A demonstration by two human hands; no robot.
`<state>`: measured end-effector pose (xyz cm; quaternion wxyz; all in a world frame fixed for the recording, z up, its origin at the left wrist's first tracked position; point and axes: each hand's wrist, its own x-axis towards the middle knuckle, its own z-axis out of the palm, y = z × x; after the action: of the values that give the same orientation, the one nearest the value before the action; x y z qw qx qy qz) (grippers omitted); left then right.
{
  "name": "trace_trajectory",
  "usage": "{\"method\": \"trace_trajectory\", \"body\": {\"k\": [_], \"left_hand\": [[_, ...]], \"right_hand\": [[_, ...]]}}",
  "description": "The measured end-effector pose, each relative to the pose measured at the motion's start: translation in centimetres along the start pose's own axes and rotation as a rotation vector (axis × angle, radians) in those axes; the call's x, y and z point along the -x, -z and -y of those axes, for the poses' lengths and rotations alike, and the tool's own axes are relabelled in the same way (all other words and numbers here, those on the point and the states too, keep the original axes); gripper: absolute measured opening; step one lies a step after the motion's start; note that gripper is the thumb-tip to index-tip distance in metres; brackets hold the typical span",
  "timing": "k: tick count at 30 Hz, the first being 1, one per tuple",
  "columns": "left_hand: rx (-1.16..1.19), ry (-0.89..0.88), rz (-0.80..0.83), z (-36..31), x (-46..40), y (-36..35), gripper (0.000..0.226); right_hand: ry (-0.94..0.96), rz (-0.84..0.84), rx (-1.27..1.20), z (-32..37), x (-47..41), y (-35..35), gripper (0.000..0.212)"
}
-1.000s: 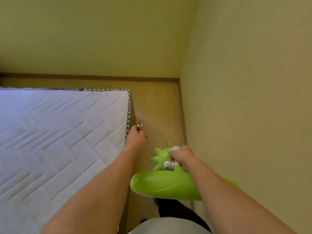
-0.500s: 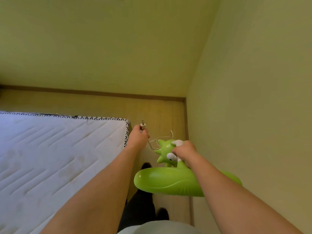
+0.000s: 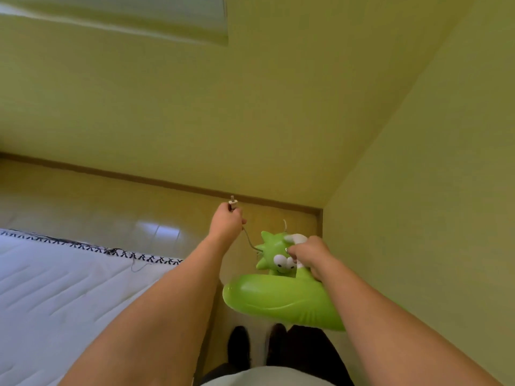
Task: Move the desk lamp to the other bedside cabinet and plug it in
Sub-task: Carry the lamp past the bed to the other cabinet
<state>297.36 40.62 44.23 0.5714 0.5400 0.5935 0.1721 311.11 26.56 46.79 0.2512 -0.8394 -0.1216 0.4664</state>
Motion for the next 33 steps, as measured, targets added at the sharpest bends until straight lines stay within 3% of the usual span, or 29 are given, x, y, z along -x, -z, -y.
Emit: {"method": "trace_trajectory", "body": {"k": [7, 16, 26, 33], "left_hand": [[-0.039, 0.044, -0.158, -4.8, -10.6, 1.9, 0.014], [0.135, 0.141, -0.429, -10.4, -18.9, 7.9, 0.012], [0.419, 0.303, -0.733, -7.7, -26.0, 19.9, 0.014], [0.444, 0.331, -0.887, -7.4, -28.7, 30.6, 0.009]], "right_hand": [[0.05, 0.133, 0.159, 11.9, -10.4, 0.1, 0.047], [0.244, 0.315, 0.513, 26.2, -19.0, -3.5, 0.053], [0.372, 0.471, 0.811, 40.5, -21.5, -16.8, 0.043], [0.486, 0.533, 0.953, 49.3, -19.5, -27.7, 0.052]]}}
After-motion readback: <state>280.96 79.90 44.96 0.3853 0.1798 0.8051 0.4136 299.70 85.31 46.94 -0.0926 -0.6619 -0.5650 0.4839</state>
